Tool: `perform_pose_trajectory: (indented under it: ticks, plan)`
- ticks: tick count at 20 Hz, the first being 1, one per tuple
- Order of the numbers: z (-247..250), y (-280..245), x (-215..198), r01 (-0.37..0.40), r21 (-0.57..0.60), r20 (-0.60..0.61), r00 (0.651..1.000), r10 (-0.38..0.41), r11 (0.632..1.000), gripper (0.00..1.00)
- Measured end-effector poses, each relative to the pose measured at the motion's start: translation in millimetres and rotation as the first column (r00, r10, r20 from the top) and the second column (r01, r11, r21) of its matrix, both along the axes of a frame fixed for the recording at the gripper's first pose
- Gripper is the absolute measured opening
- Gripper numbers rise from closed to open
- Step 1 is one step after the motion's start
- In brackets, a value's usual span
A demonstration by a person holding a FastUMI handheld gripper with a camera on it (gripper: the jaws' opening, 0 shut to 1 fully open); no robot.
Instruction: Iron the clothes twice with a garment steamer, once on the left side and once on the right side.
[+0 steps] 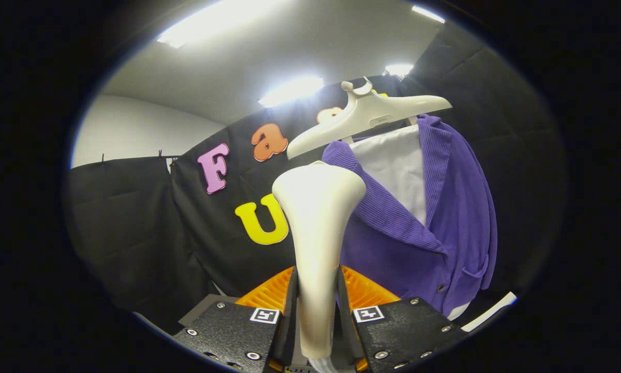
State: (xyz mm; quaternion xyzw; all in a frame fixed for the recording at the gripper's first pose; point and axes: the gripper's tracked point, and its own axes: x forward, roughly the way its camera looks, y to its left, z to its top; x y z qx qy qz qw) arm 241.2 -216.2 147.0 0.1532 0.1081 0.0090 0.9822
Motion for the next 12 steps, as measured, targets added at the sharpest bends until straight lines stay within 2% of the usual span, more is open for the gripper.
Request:
perform_pose_trajectory:
  ticks: [5, 12]
  plan:
    - [-34, -17, 23, 0.049, 0.019, -0.074, 0.996, -0.048, 0.999, 0.38]
    - [-107, -21, 8, 0.046, 0.027, -0.206, 0.978, -0.039, 0.999, 0.38]
